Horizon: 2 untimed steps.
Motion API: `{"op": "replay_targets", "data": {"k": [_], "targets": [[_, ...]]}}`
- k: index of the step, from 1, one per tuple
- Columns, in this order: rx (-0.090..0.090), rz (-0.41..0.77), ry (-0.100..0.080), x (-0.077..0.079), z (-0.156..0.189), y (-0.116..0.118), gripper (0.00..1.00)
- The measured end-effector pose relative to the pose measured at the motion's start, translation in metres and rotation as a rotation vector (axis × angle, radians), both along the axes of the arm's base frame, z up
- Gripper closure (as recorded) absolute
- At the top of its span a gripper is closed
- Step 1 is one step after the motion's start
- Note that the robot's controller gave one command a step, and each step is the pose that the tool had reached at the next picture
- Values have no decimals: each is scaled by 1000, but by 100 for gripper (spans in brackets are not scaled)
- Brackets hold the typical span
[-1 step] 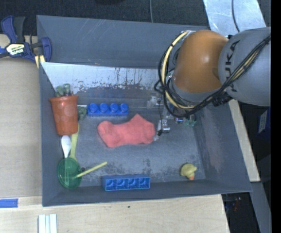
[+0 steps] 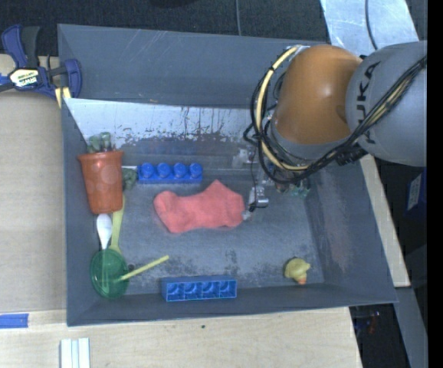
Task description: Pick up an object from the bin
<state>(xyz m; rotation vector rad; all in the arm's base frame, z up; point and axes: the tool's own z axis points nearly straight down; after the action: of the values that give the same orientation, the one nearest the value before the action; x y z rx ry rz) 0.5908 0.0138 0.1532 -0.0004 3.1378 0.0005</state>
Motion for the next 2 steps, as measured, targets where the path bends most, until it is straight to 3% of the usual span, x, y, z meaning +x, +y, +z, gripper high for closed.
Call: {"op": "replay_targets", "data": {"k": [1,2], "targets": [[0,-32,-6,10,-55,18,0],[0,20,-13,-12,-81,12,100]]}}
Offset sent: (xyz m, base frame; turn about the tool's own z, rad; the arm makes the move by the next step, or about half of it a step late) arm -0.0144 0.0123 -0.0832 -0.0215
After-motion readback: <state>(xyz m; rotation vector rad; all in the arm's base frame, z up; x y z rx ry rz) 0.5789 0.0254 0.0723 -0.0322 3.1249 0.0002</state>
